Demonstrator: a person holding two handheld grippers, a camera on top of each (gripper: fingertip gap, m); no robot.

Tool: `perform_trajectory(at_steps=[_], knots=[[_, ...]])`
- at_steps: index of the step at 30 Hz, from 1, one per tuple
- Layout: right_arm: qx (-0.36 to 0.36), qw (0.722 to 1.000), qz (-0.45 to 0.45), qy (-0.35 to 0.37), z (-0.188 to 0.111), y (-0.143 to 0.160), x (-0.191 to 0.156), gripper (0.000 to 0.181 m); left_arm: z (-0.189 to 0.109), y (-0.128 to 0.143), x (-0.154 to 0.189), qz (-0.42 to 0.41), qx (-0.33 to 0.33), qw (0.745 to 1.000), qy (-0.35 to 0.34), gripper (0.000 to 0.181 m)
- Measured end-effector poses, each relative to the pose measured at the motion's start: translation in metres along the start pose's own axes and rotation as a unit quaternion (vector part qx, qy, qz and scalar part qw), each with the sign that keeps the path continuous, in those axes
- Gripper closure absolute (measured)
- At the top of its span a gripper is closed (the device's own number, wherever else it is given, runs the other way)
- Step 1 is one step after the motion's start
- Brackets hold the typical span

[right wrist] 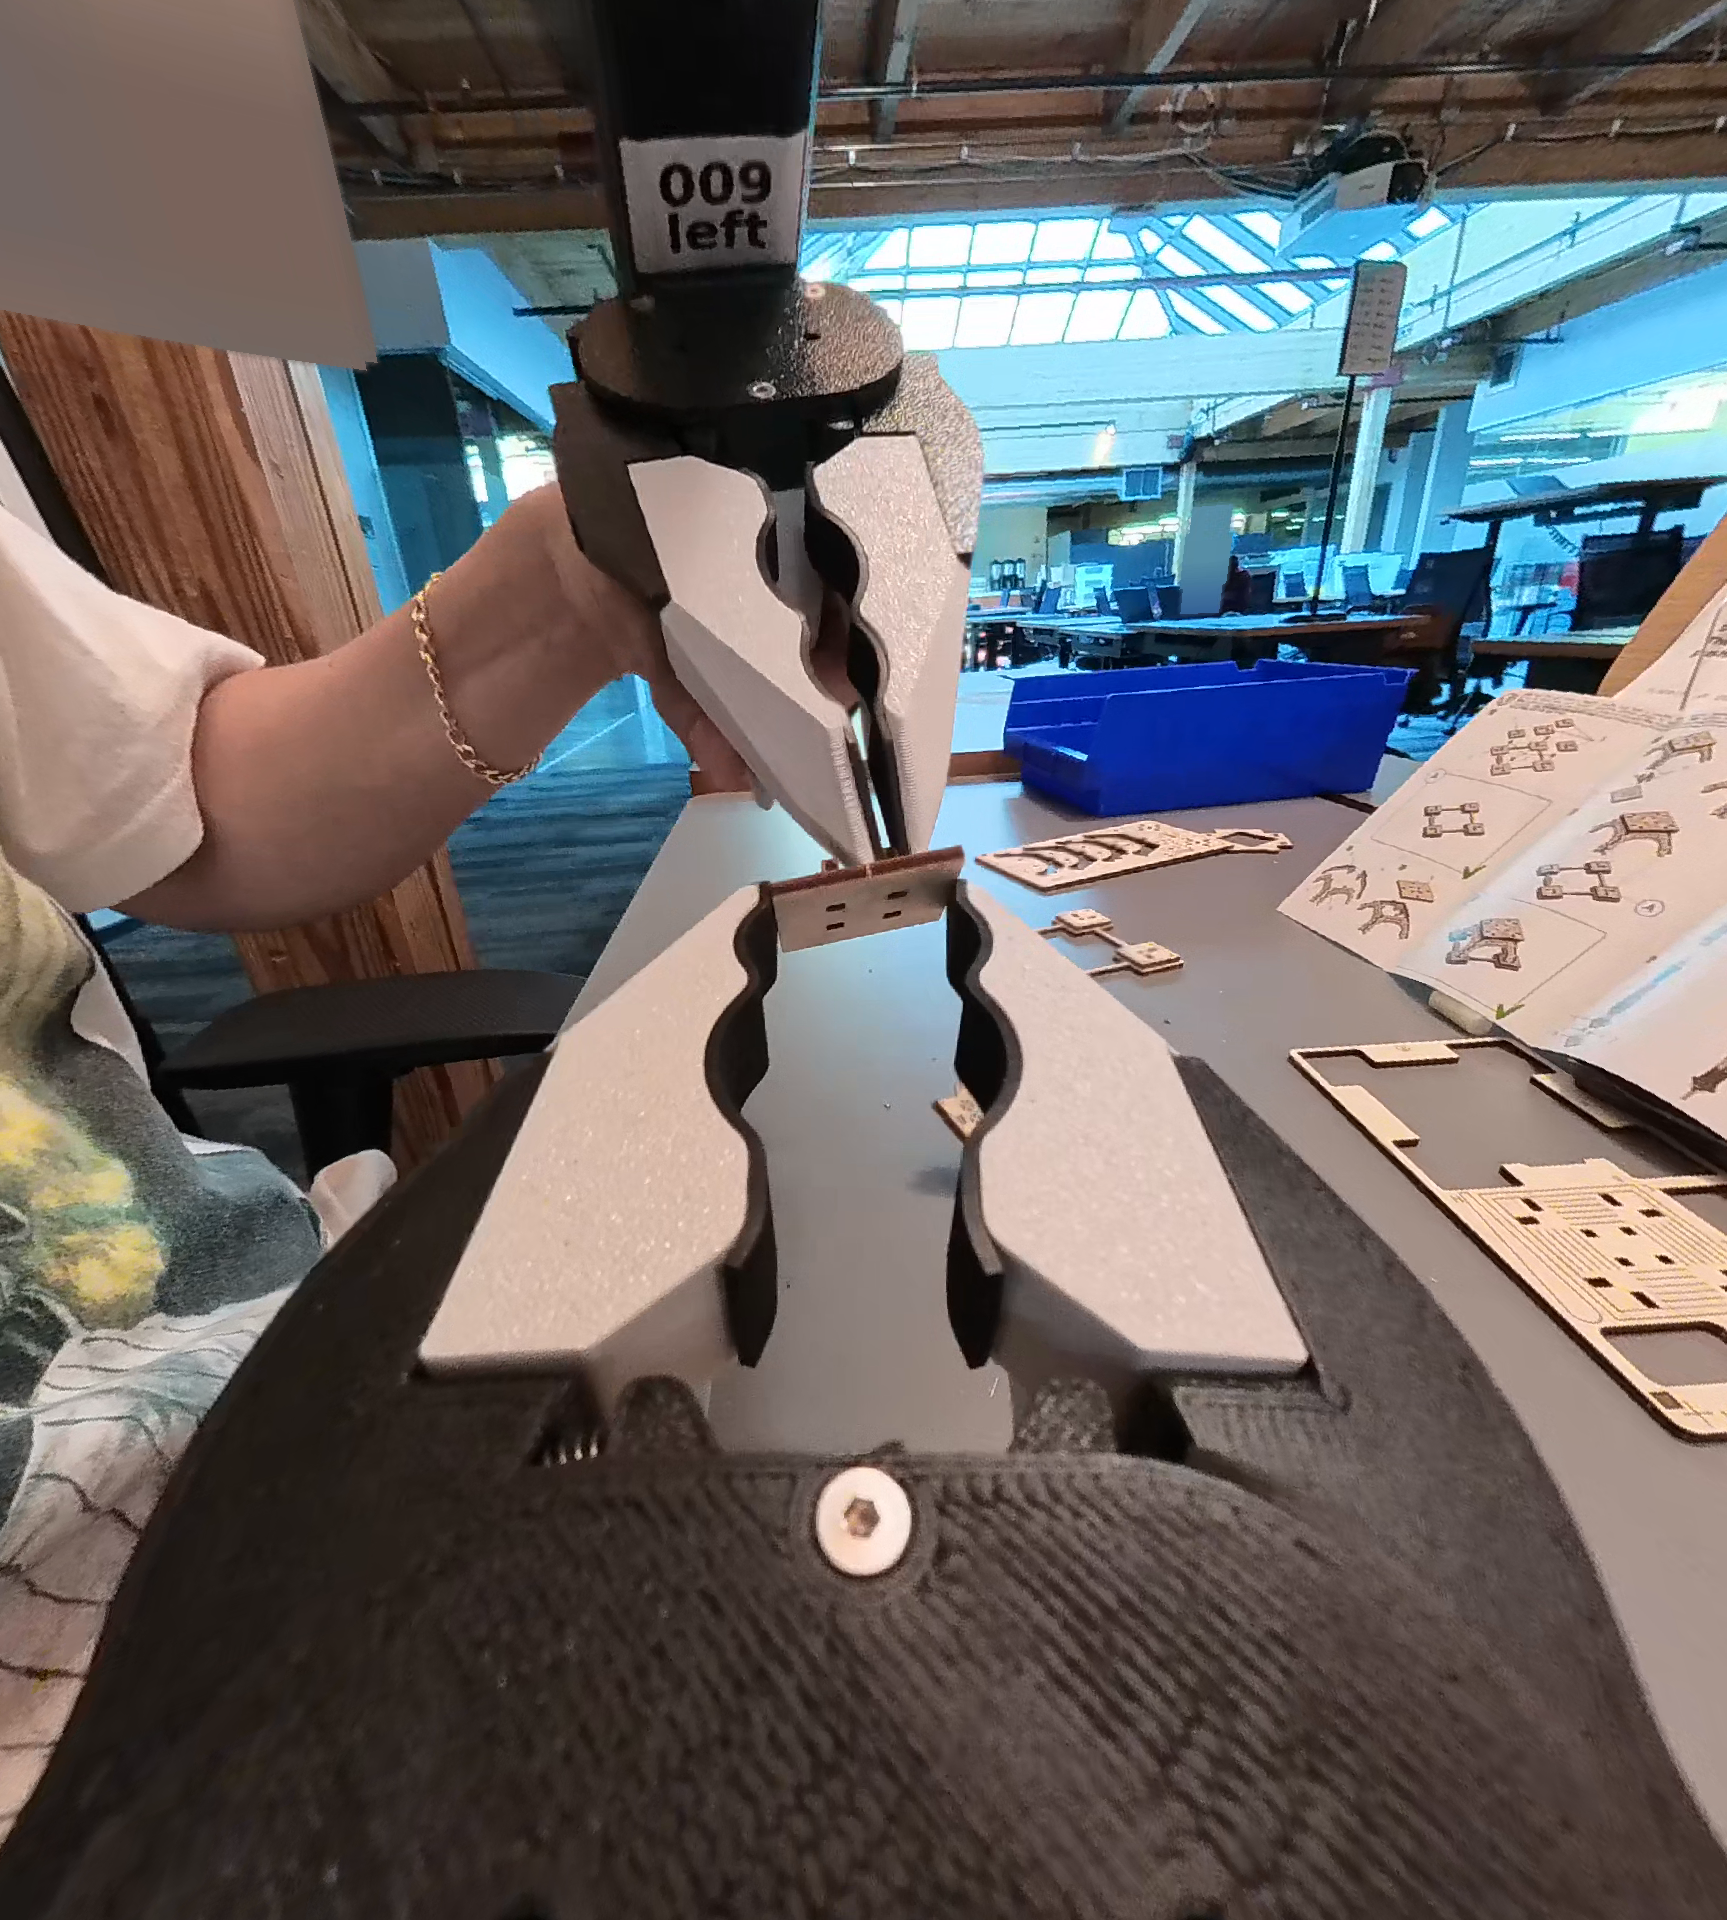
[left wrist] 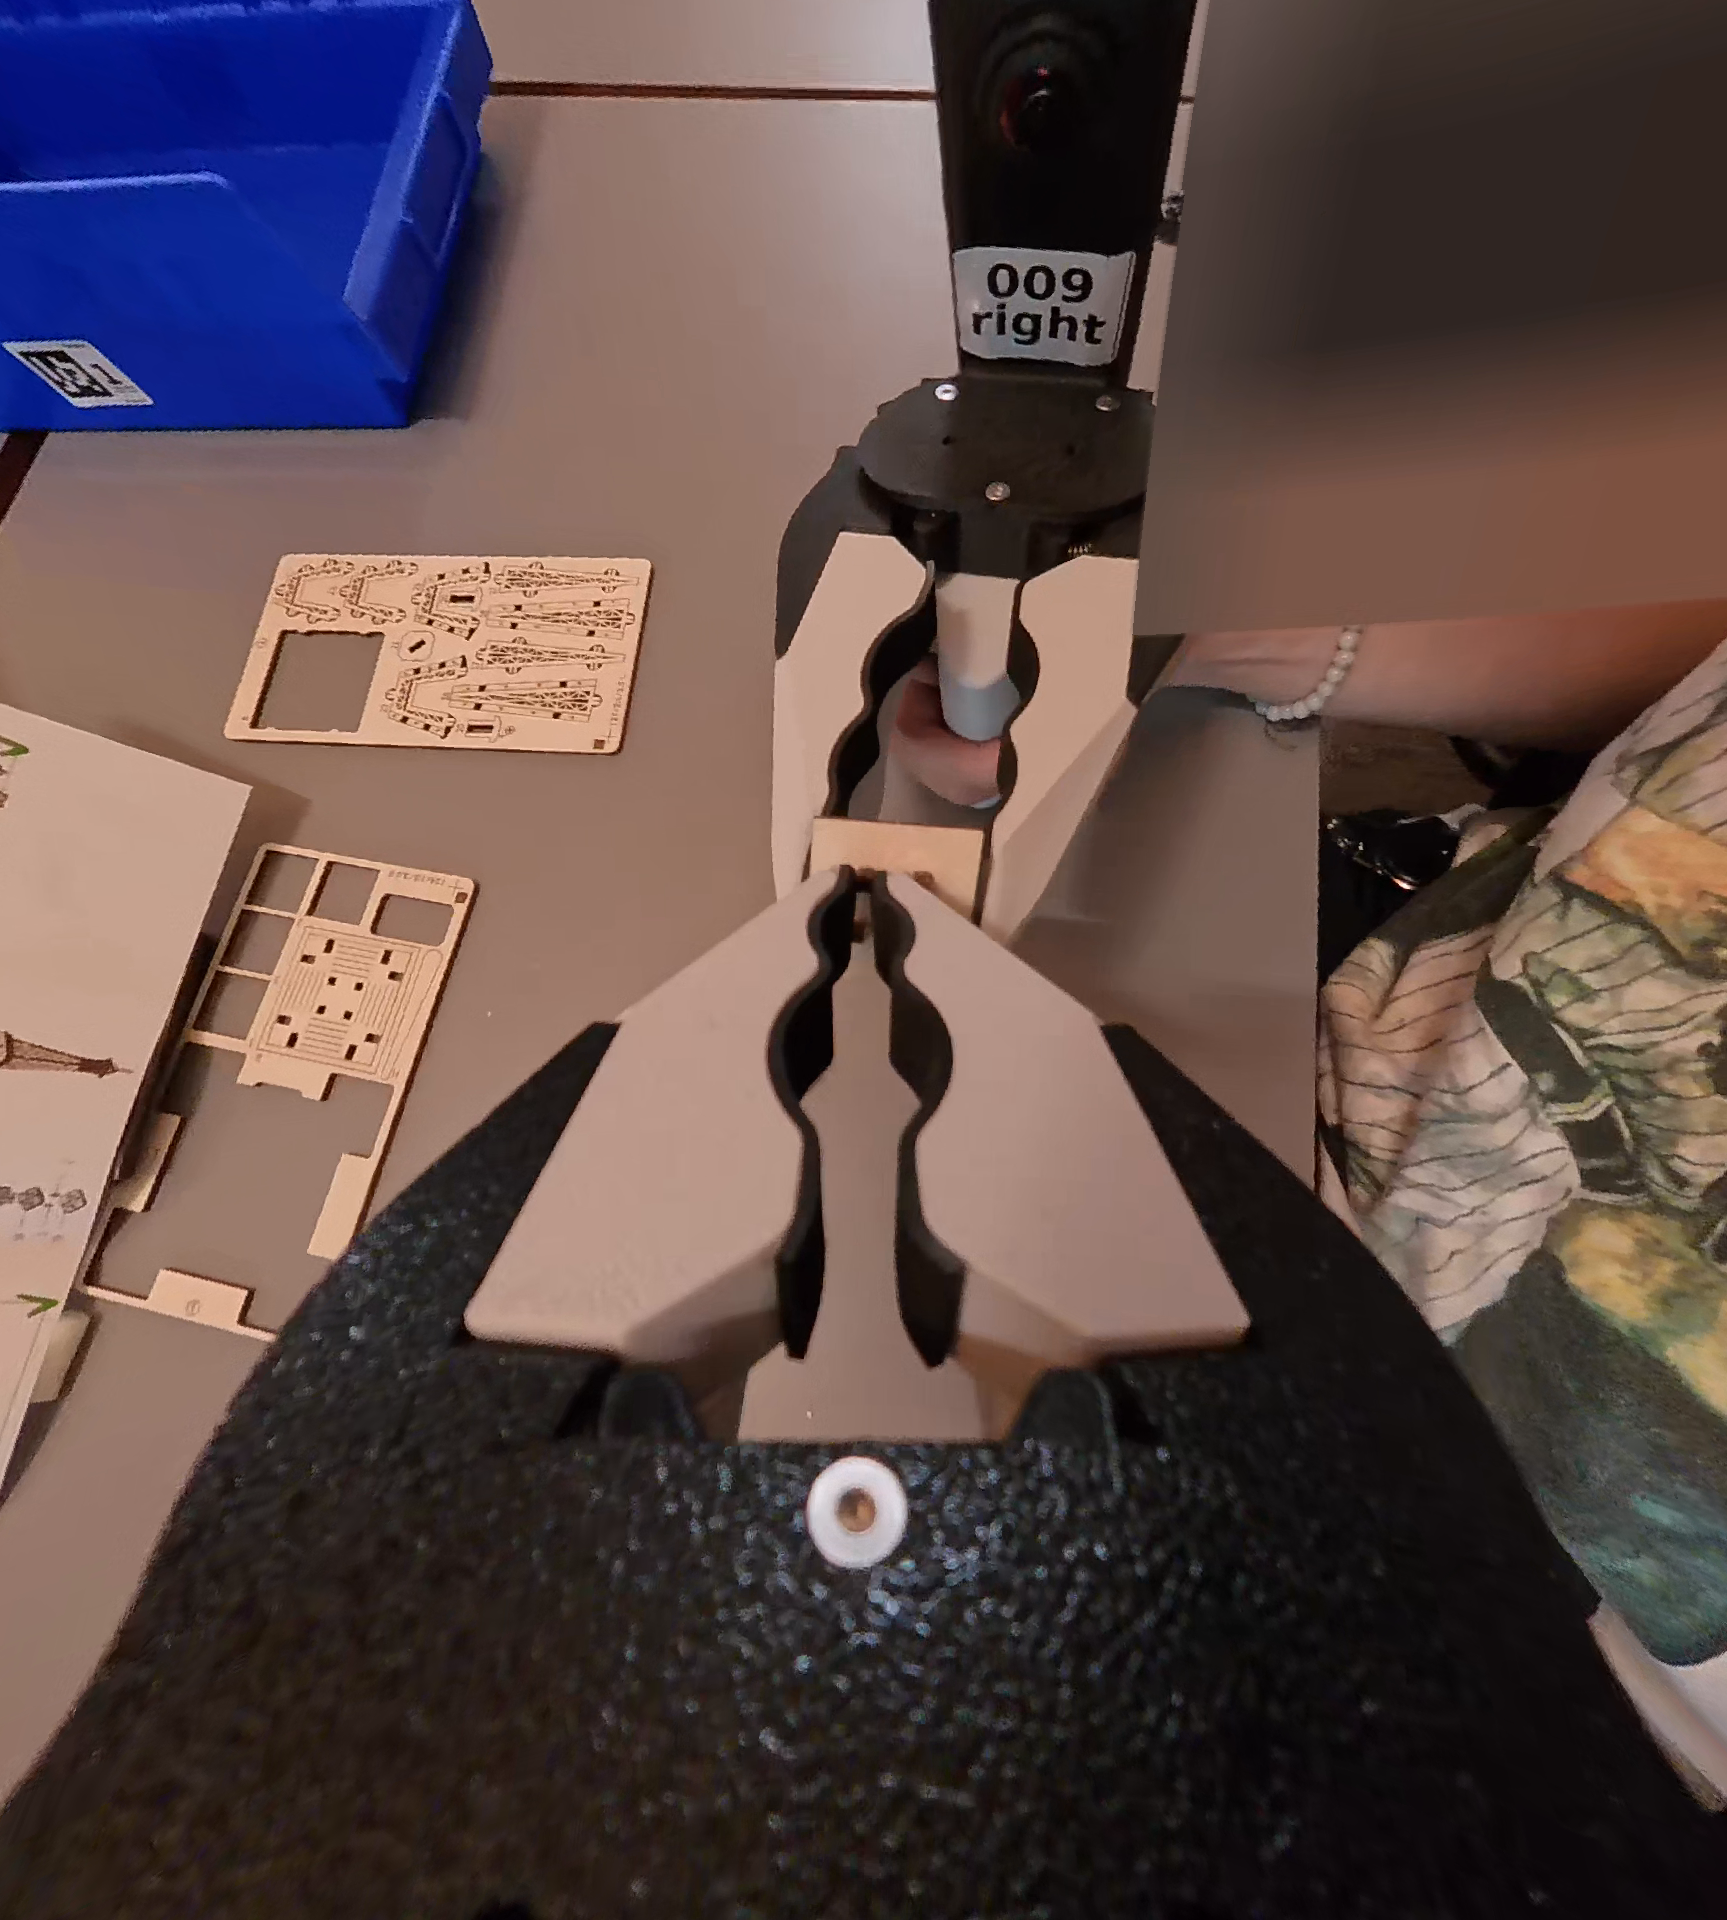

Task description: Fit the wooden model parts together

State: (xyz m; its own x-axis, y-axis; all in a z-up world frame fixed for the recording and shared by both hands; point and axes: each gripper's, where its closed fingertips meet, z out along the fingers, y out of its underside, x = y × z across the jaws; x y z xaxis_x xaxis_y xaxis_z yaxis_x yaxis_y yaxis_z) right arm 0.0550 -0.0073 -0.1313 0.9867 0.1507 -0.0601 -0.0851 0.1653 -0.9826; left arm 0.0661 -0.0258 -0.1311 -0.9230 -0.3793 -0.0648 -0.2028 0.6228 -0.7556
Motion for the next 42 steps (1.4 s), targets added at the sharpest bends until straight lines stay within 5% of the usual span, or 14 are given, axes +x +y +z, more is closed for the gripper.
perform_trajectory(at_steps=[8, 22, 26, 33, 42], knots=[[0.031, 0.999, 0.019, 0.009, -0.006, -0.008, 0.006, 0.151, -0.022, -0.021, -0.015, -0.035, 0.074, 0.996, -0.043, 0.172], [0.085, 0.995, 0.059, 0.007, -0.013, -0.02, 0.011, 0.15, -0.02, -0.002, -0.018, -0.198, 0.141, 0.969, -0.034, 0.168], [0.067, 0.997, 0.022, 0.044, -0.016, -0.019, 0.017, 0.15, -0.02, 0.014, -0.013, -0.152, 0.134, 0.978, -0.054, 0.163], [-0.133, 0.977, -0.076, 0.149, -0.006, 0.013, 0.035, 0.151, -0.017, 0.06, -0.024, -0.109, 0.039, 0.986, -0.116, 0.155], [0.033, 0.98, 0.143, 0.131, 0.003, -0.007, 0.045, 0.15, -0.011, 0.046, -0.014, 0.062, 0.116, 0.966, -0.223, 0.157]])
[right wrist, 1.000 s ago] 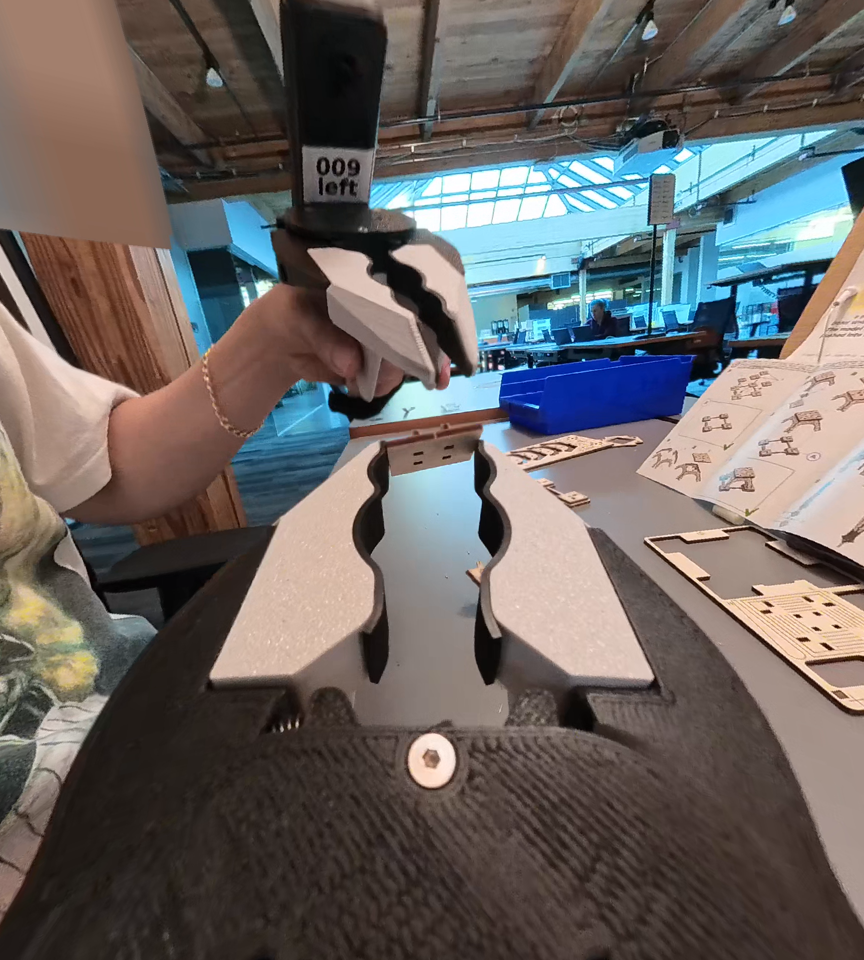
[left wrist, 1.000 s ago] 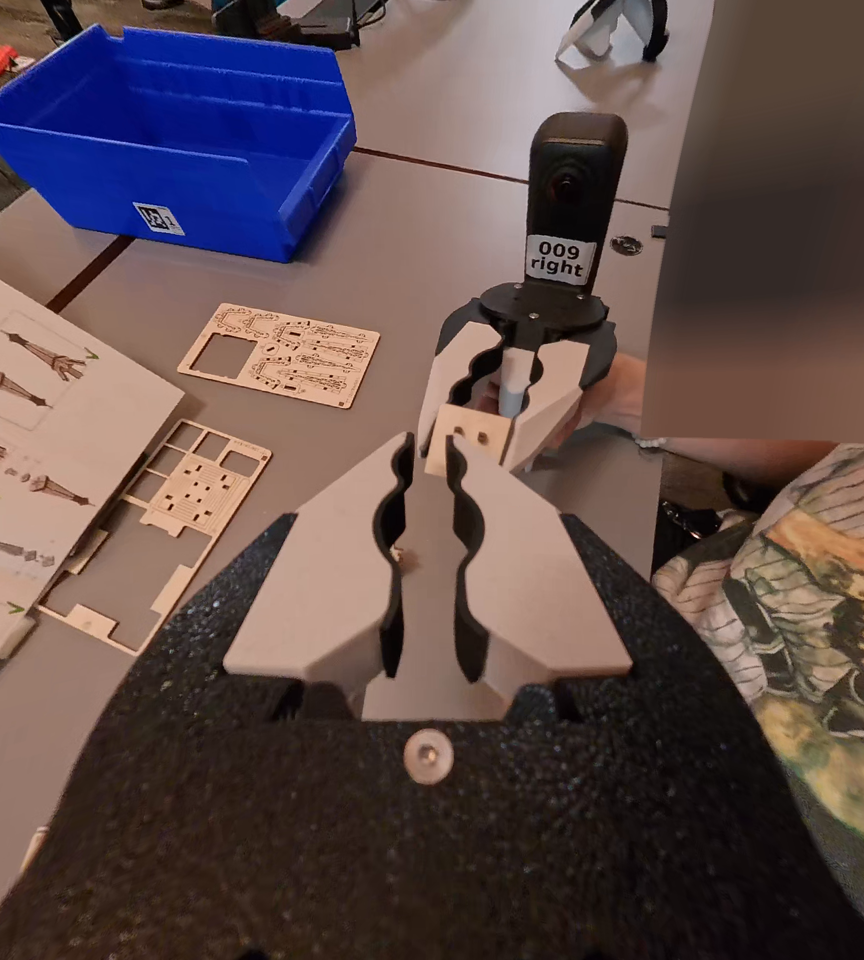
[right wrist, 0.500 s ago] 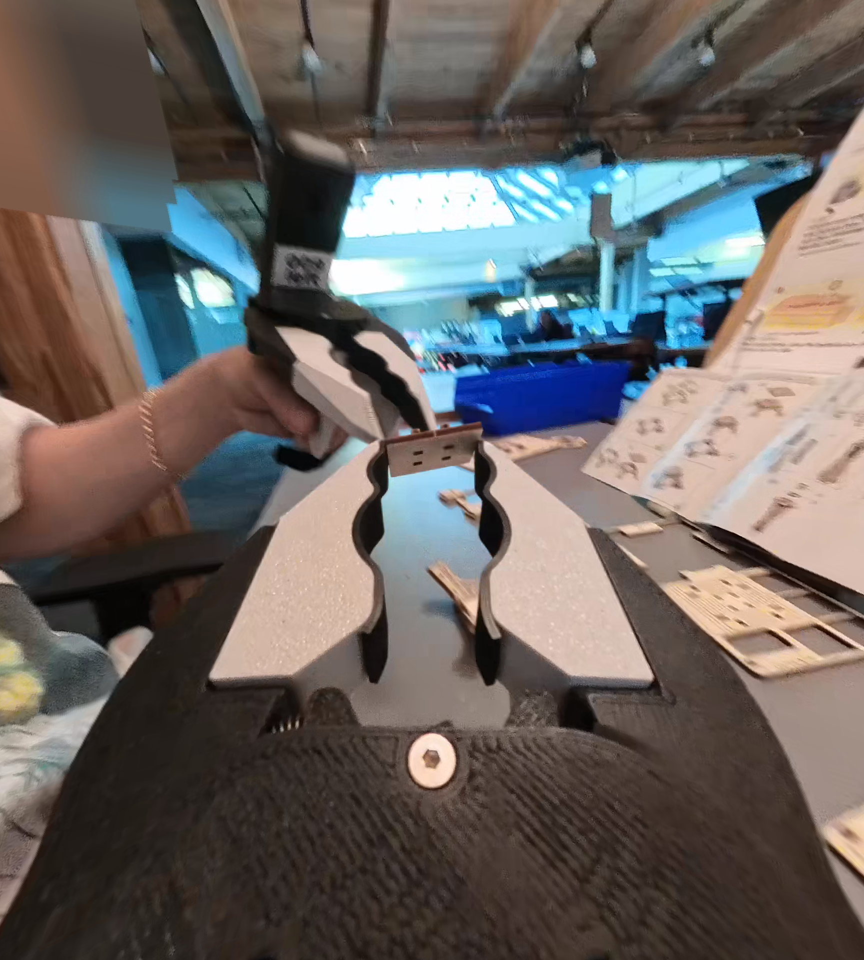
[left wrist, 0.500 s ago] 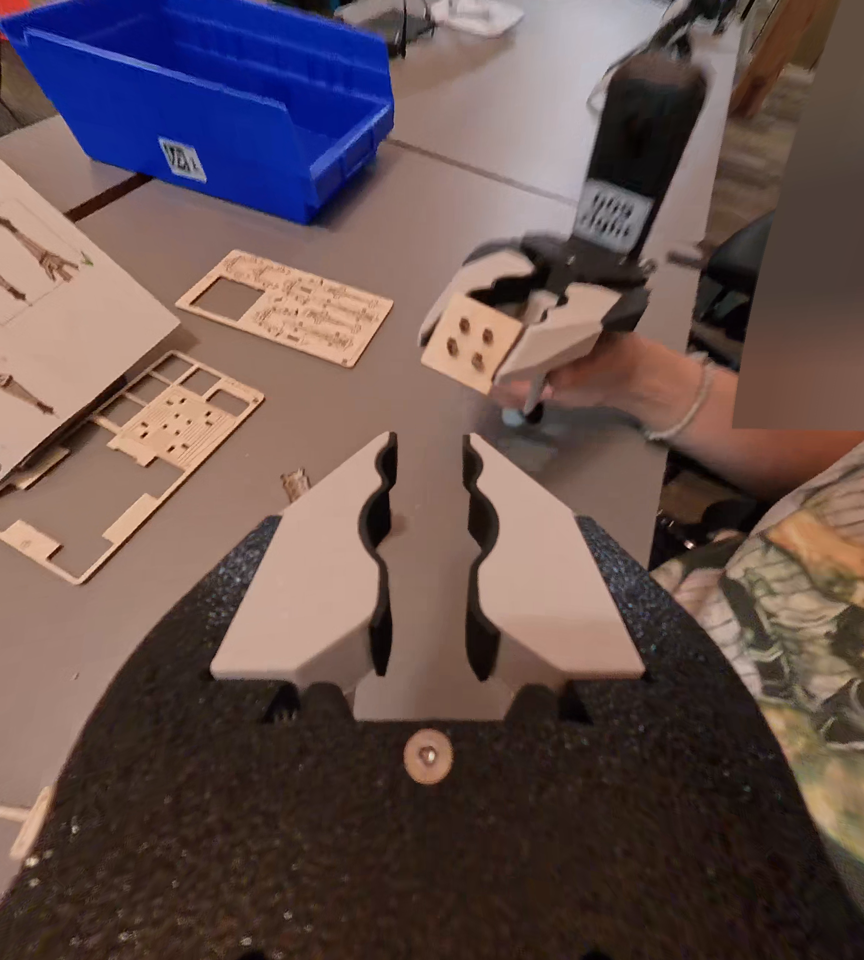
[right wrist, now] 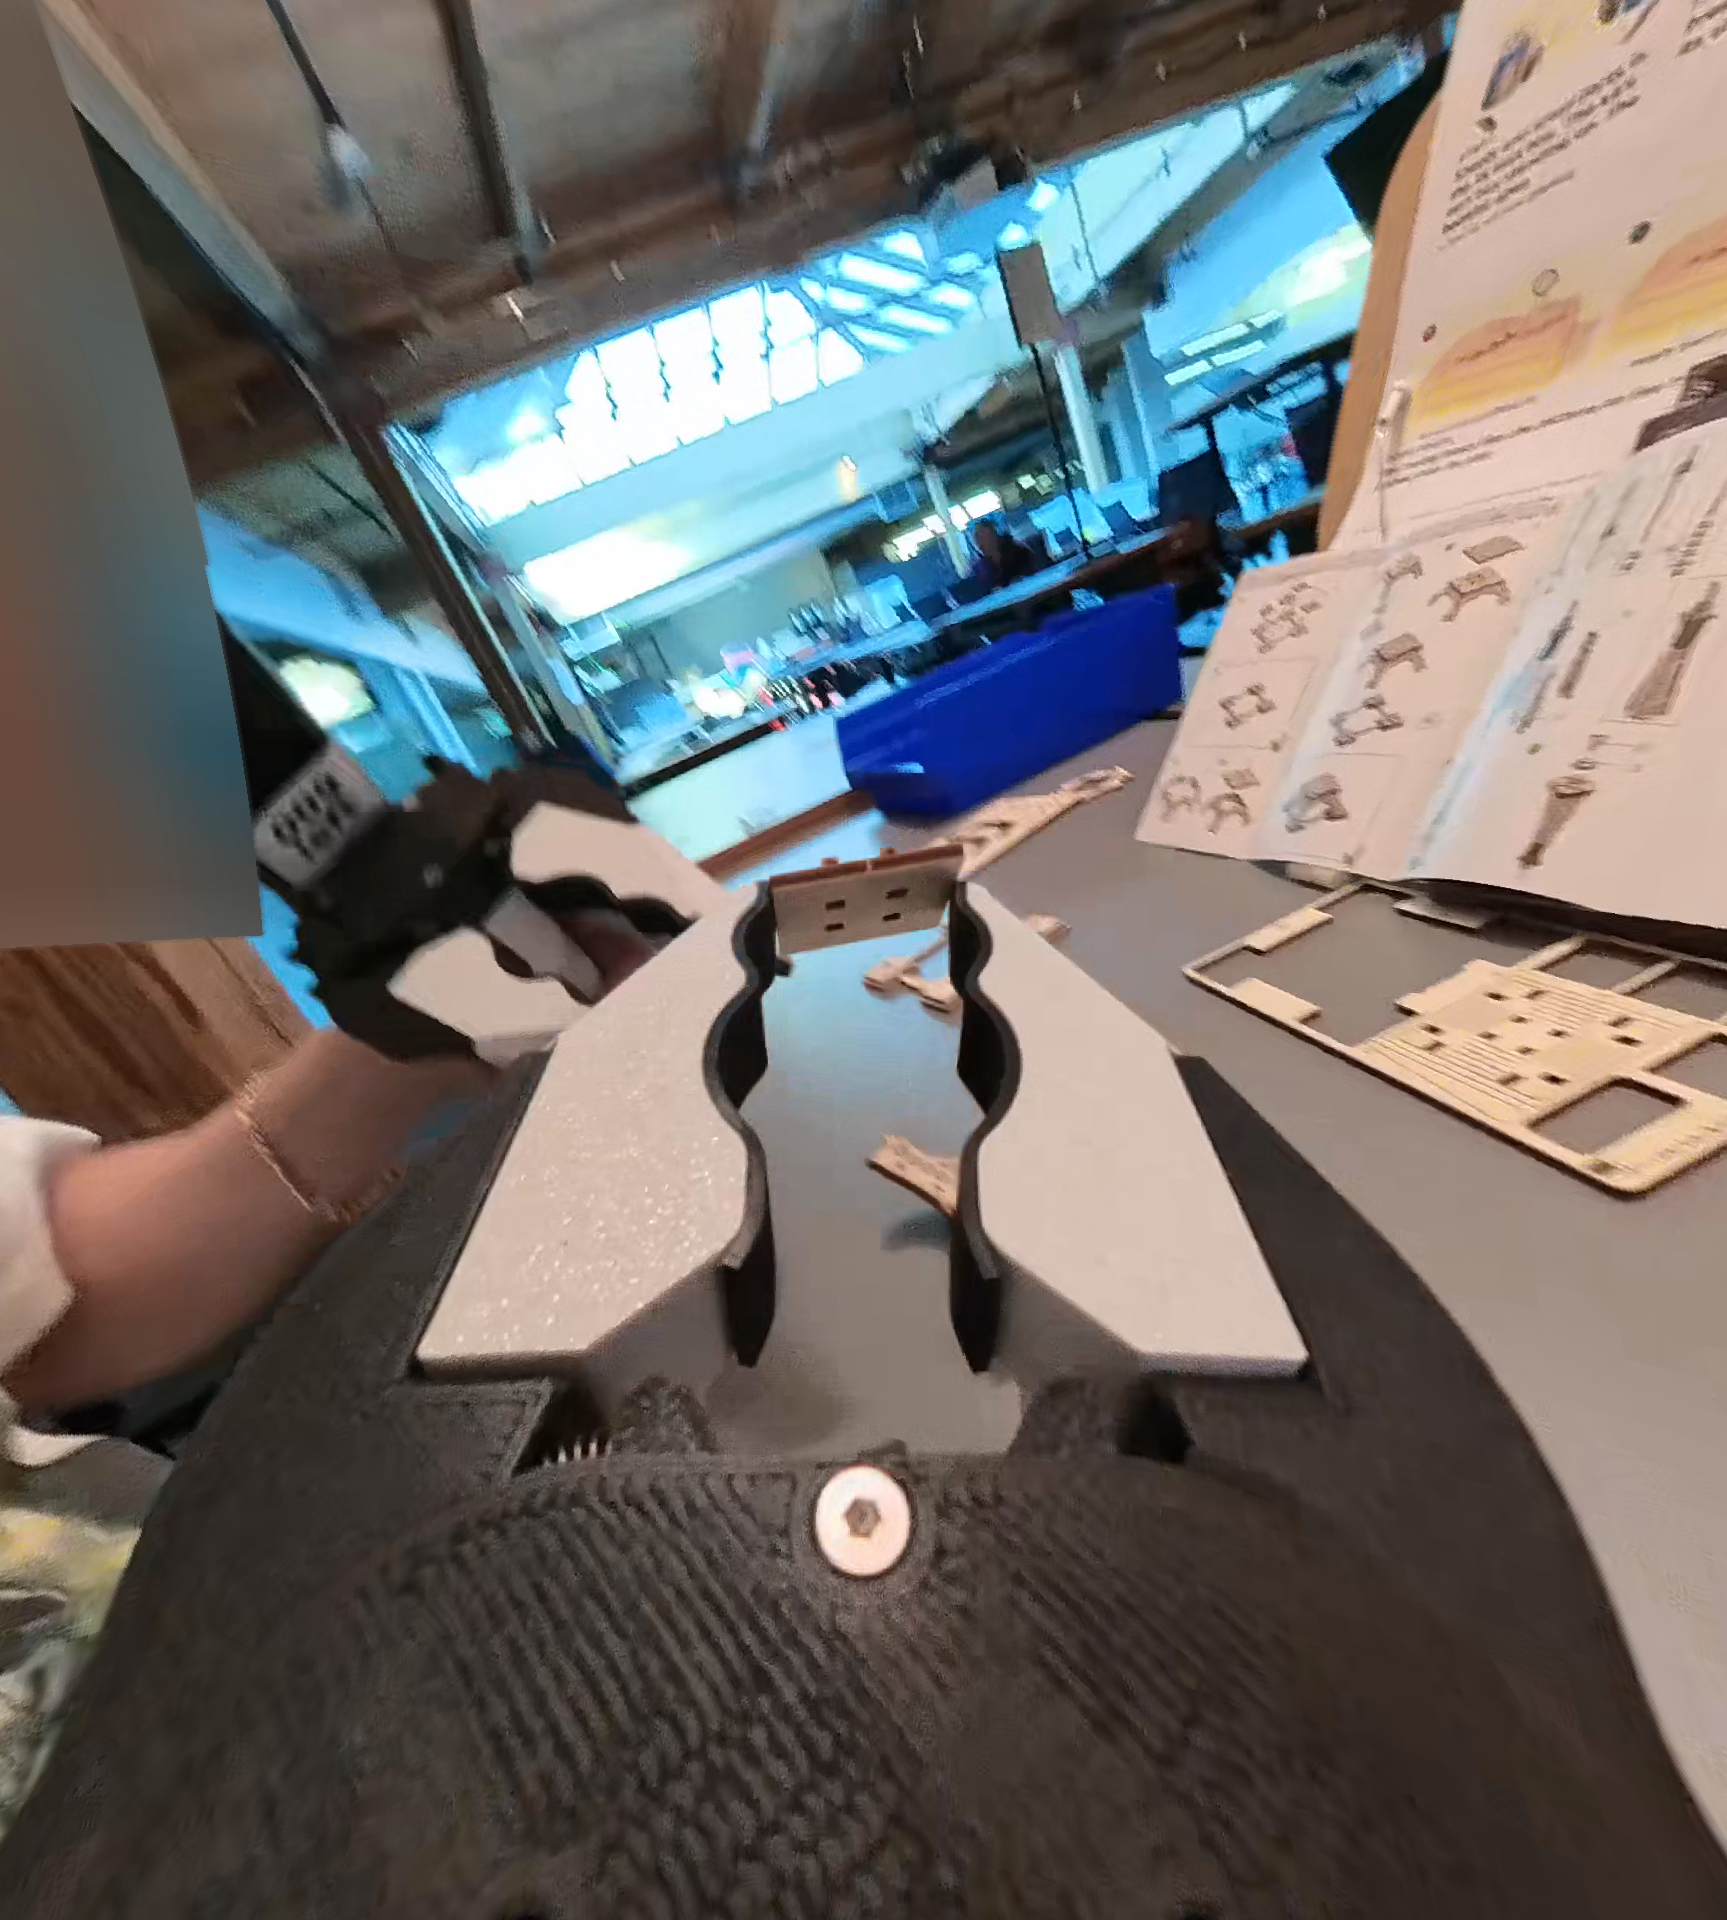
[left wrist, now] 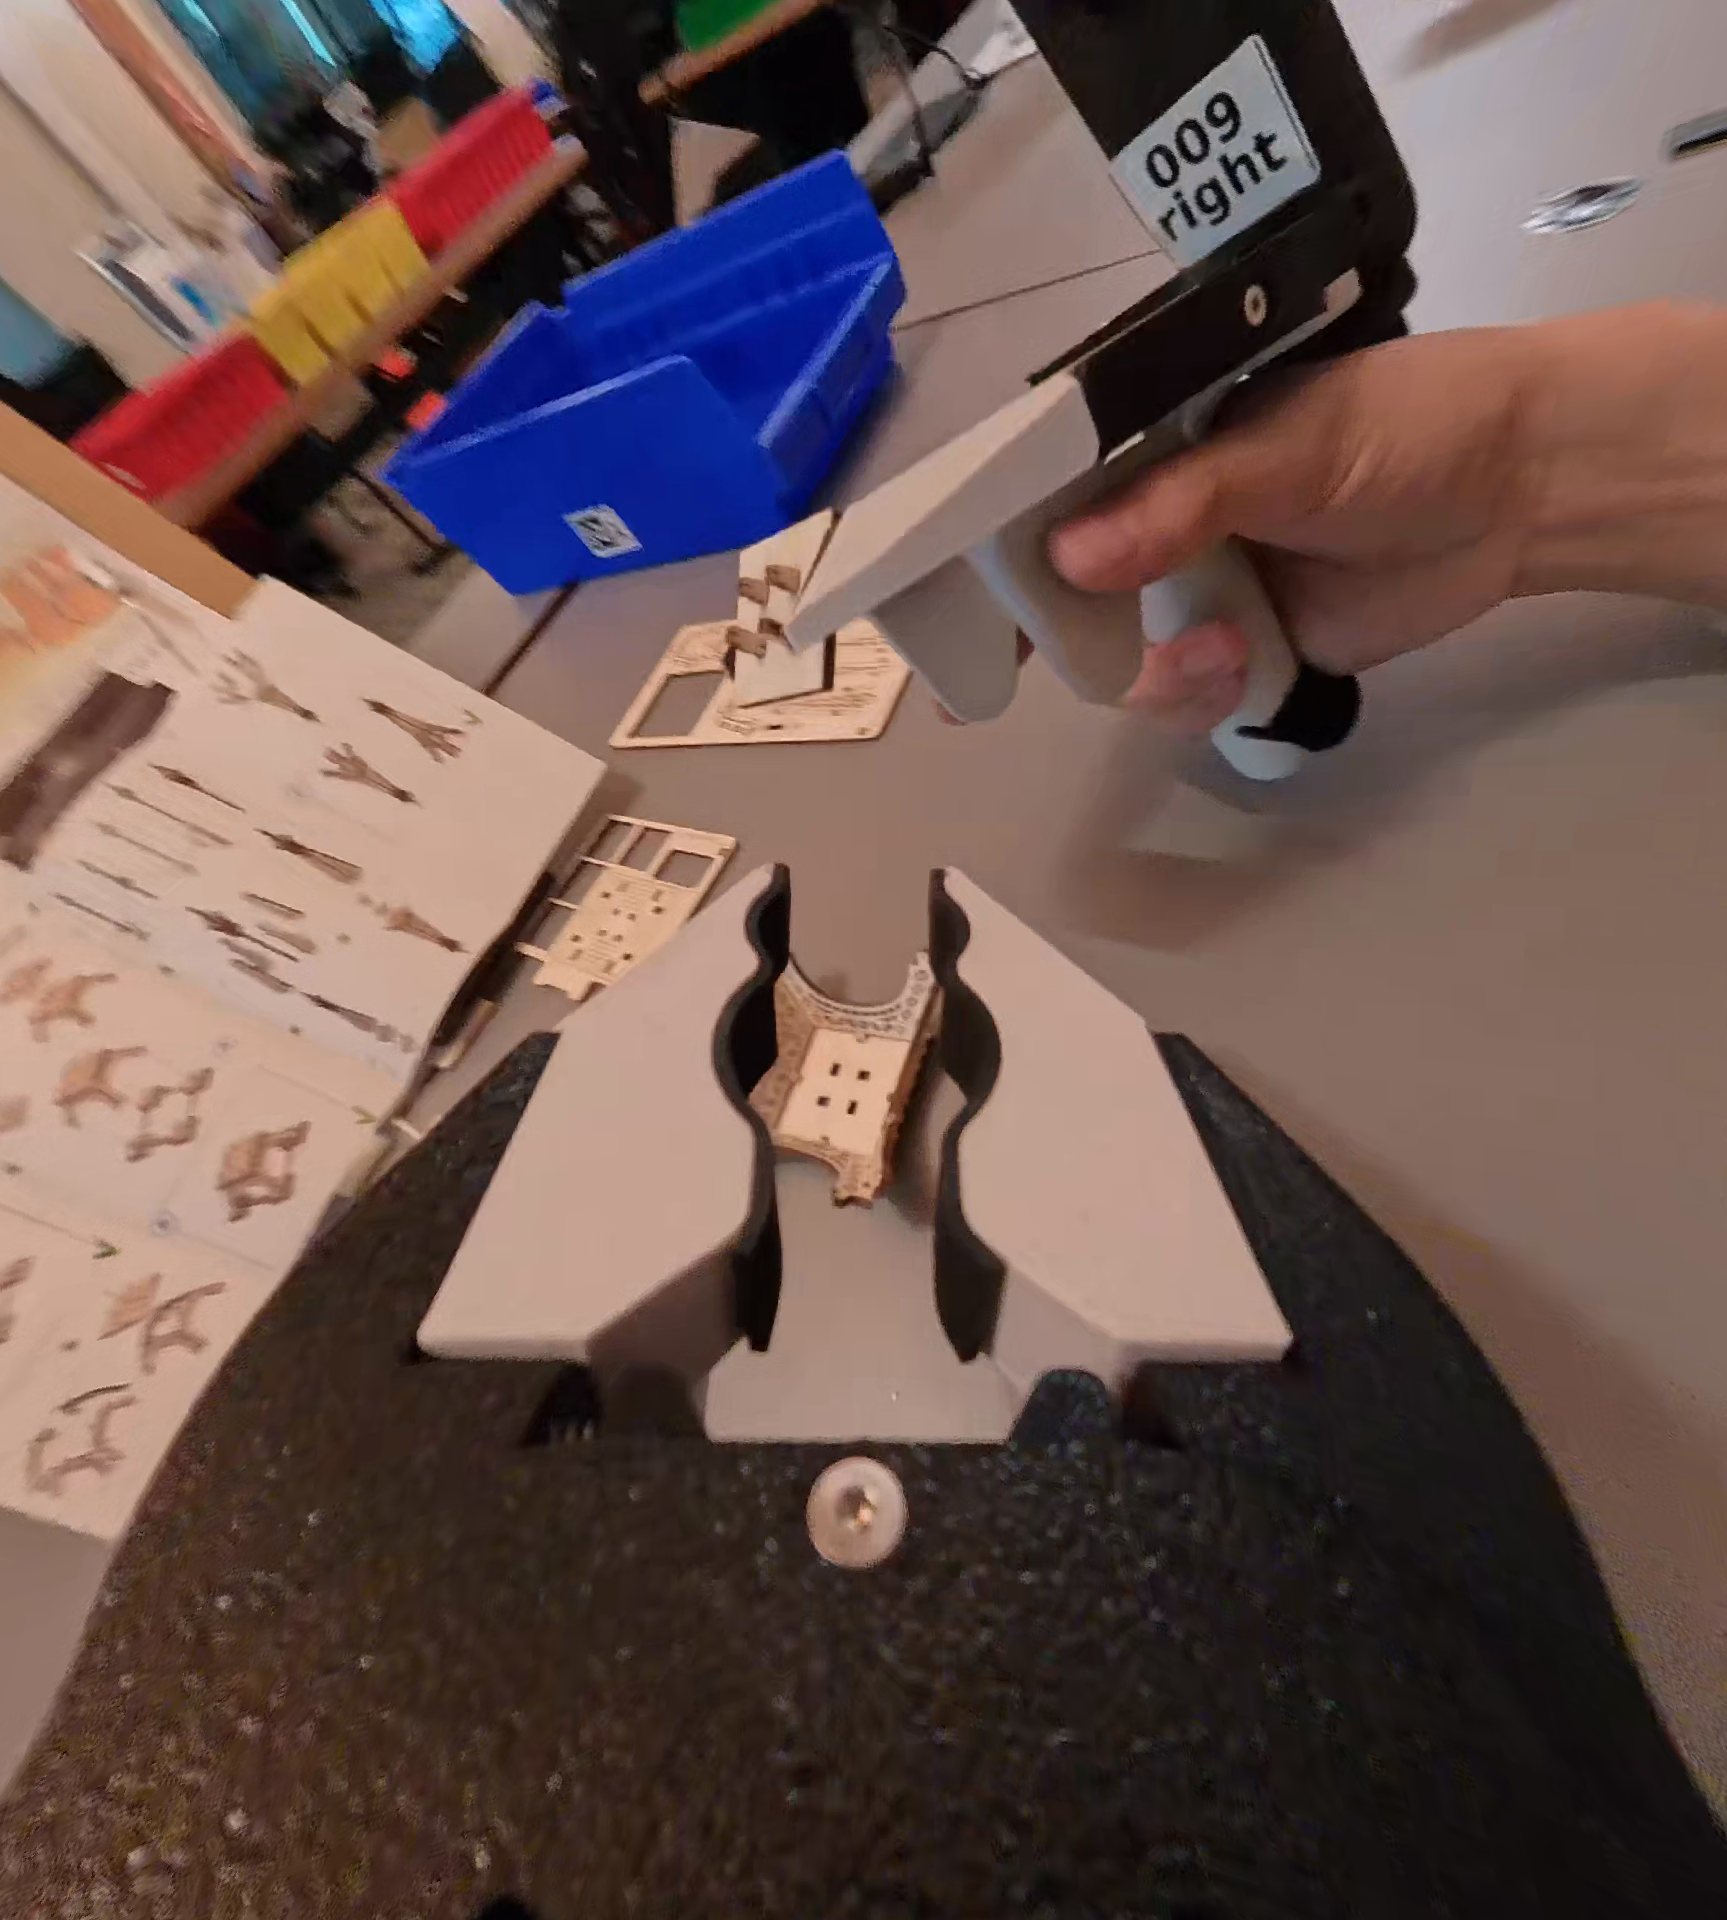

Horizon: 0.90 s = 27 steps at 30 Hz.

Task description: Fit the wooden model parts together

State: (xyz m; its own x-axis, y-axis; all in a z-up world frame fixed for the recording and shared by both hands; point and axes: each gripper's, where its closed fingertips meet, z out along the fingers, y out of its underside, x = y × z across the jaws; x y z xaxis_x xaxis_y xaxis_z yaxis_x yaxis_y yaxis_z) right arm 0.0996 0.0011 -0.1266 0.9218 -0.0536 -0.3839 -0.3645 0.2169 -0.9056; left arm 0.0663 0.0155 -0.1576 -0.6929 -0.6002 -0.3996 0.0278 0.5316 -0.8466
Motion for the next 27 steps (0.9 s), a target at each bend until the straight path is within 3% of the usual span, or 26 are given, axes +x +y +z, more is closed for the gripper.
perform_trajectory(at_steps=[6, 12, 15, 18, 21, 27], knots=[[0.066, 0.995, 0.018, -0.076, -0.001, -0.006, -0.017, 0.15, 0.001, -0.014, 0.003, 0.128, 0.021, 0.99, -0.058, 0.162], [0.032, 0.993, -0.067, -0.094, -0.003, 0.002, -0.028, 0.15, -0.007, -0.03, -0.001, 0.037, 0.041, 0.998, 0.028, 0.153], [-0.031, 0.994, -0.092, -0.039, -0.001, 0.013, -0.015, 0.15, -0.009, -0.04, -0.007, 0.039, 0.059, 0.997, 0.023, 0.158], [-0.057, 0.997, -0.037, 0.021, 0.001, 0.013, 0.001, 0.15, 0.002, -0.032, -0.002, 0.064, 0.043, 0.997, 0.01, 0.157], [-0.013, 0.999, 0.021, -0.028, 0.005, 0.001, -0.016, 0.15, 0.011, -0.027, -0.004, 0.089, 0.032, 0.995, -0.042, 0.159], [0.01, 0.998, 0.046, -0.043, 0.01, 0.0, -0.019, 0.15, 0.008, -0.033, -0.011, 0.109, 0.045, 0.988, -0.099, 0.175]])
